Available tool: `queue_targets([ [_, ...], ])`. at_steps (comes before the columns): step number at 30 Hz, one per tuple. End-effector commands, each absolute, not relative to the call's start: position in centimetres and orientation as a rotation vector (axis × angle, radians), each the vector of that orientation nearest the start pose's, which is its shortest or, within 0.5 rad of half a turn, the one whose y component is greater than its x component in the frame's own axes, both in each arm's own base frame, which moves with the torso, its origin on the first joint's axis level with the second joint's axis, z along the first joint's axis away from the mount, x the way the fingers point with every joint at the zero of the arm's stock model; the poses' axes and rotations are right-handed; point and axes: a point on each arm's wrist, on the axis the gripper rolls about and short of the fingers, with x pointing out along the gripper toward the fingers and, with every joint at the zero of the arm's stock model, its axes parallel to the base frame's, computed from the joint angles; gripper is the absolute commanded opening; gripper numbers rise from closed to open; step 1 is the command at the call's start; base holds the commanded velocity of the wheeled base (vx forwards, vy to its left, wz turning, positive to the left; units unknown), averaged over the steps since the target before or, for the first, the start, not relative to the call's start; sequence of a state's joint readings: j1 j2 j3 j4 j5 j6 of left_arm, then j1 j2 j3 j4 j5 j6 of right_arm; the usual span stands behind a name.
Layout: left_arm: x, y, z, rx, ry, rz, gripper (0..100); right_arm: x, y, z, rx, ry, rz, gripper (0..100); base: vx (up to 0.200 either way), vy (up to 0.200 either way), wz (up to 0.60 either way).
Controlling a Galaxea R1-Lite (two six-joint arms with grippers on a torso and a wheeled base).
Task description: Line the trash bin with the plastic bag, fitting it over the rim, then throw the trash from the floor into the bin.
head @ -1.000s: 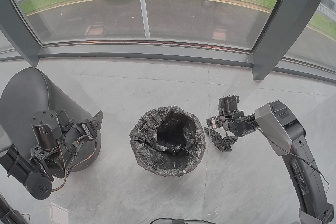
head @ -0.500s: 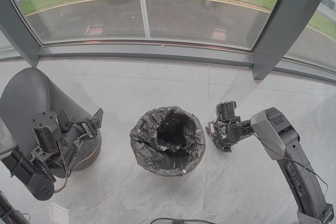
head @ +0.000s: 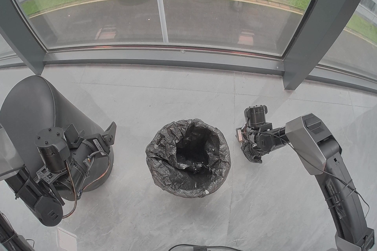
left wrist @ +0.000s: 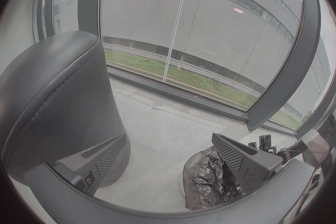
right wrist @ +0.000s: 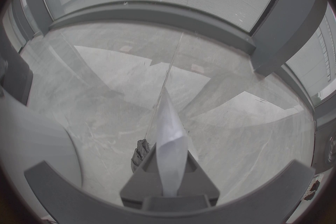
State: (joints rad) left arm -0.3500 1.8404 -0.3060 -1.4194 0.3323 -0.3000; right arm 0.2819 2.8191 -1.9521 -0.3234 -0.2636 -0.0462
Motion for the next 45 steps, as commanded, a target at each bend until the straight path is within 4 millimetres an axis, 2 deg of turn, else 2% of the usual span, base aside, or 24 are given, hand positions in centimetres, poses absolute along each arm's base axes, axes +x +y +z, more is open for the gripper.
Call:
queue_targets([
  [1, 24.7, -8.2, 11.2, -0.269, 0.090, -0.003, 100, 50.1, 14.7, 5.0, -0.155, 0.433, 0.035, 0, 0.000, 0.000, 0.00],
  [4, 24.6, -8.2, 11.2, -0.270, 0.087, -0.004, 100, 47.6, 15.1, 10.0, -0.148, 0.390, 0.068, 0, 0.000, 0.000, 0.00],
  [5, 24.7, -8.2, 11.2, -0.270, 0.089, -0.004, 100, 47.5, 15.2, 10.2, -0.147, 0.389, 0.070, 0, 0.000, 0.000, 0.00],
  [6, 24.6, -8.2, 11.2, -0.270, 0.087, -0.005, 100, 45.9, 15.7, 12.6, -0.144, 0.368, 0.091, 0, 0.000, 0.000, 0.00],
  [9, 24.6, -8.2, 11.3, -0.271, 0.086, -0.006, 100, 43.0, 16.8, 16.1, -0.133, 0.330, 0.146, 0, 0.000, 0.000, 0.00],
  [10, 24.6, -8.2, 11.3, -0.271, 0.086, -0.006, 100, 43.0, 16.8, 16.1, -0.133, 0.330, 0.146, 0, 0.000, 0.000, 0.00],
  [11, 24.6, -8.2, 11.3, -0.270, 0.087, -0.005, 100, 40.8, 18.0, 17.4, -0.121, 0.317, 0.195, 0, 0.000, 0.000, 0.00],
  [12, 24.6, -8.2, 11.3, -0.270, 0.089, -0.007, 100, 40.1, 18.4, 17.7, -0.118, 0.316, 0.211, 0, 0.000, 0.000, 0.00],
  [16, 24.3, -8.1, 11.4, -0.268, 0.090, -0.010, 100, 34.7, 20.8, 19.9, -0.095, 0.308, 0.372, 0, 0.000, 0.000, 0.00],
  [17, 24.3, -8.1, 11.4, -0.268, 0.090, -0.010, 100, 34.7, 20.8, 19.9, -0.095, 0.308, 0.372, 0, 0.000, 0.000, 0.00],
  [18, 24.0, -8.1, 11.7, -0.272, 0.089, -0.035, 100, 32.5, 22.0, 20.3, -0.078, 0.313, 0.435, 0, 0.000, 0.000, 0.00],
  [20, 23.2, -7.9, 12.3, -0.276, 0.075, -0.068, 100, 31.0, 23.2, 19.9, -0.072, 0.328, 0.476, 0, 0.000, 0.000, 0.00],
  [23, 21.9, -7.6, 13.6, -0.250, 0.055, -0.093, 100, 30.1, 24.5, 19.2, -0.057, 0.320, 0.513, 0, 0.000, 0.000, 0.00],
  [27, 19.0, -6.5, 16.2, -0.235, 0.021, -0.098, 100, 30.5, 26.4, 17.2, -0.051, 0.307, 0.542, 0, 0.000, 0.000, 0.00],
  [30, 18.1, -6.1, 16.7, -0.233, 0.026, -0.097, 100, 30.5, 26.9, 16.7, -0.054, 0.305, 0.549, 0, 0.000, 0.000, 0.00],
  [31, 15.4, -5.1, 17.5, -0.219, 0.048, -0.073, 100, 30.6, 28.2, 15.0, -0.069, 0.326, 0.567, 0, 0.000, 0.000, 0.00],
  [32, 15.4, -5.1, 17.5, -0.219, 0.048, -0.073, 100, 30.6, 28.2, 15.0, -0.069, 0.326, 0.567, 0, 0.000, 0.000, 0.00],
  [34, 12.7, -3.8, 18.1, -0.212, 0.052, -0.008, 100, 30.8, 29.2, 13.1, -0.087, 0.361, 0.579, 0, 0.000, 0.000, 0.00],
  [35, 11.7, -3.4, 18.3, -0.211, 0.050, 0.020, 100, 30.7, 29.6, 12.4, -0.092, 0.368, 0.586, 0, 0.000, 0.000, 0.00],
  [36, 11.7, -3.4, 18.3, -0.211, 0.050, 0.020, 100, 30.7, 29.6, 12.4, -0.092, 0.368, 0.586, 0, 0.000, 0.000, 0.00],
  [37, 9.7, -2.5, 18.2, -0.192, 0.053, 0.078, 100, 31.1, 30.4, 10.9, -0.097, 0.368, 0.592, 0, 0.000, 0.000, 0.00],
  [40, 7.3, -1.4, 17.6, -0.143, 0.068, 0.149, 100, 31.9, 31.6, 9.2, -0.082, 0.339, 0.598, 0, 0.000, 0.000, 0.00],
  [42, 4.9, -0.5, 17.0, -0.126, 0.048, 0.176, 100, 32.2, 32.2, 8.0, -0.076, 0.319, 0.603, 0, 0.000, 0.000, 0.00],
  [45, 3.2, 0.2, 16.1, -0.108, 0.033, 0.231, 100, 32.5, 32.4, 6.7, -0.085, 0.330, 0.602, 0, 0.000, 0.000, 0.00],
])
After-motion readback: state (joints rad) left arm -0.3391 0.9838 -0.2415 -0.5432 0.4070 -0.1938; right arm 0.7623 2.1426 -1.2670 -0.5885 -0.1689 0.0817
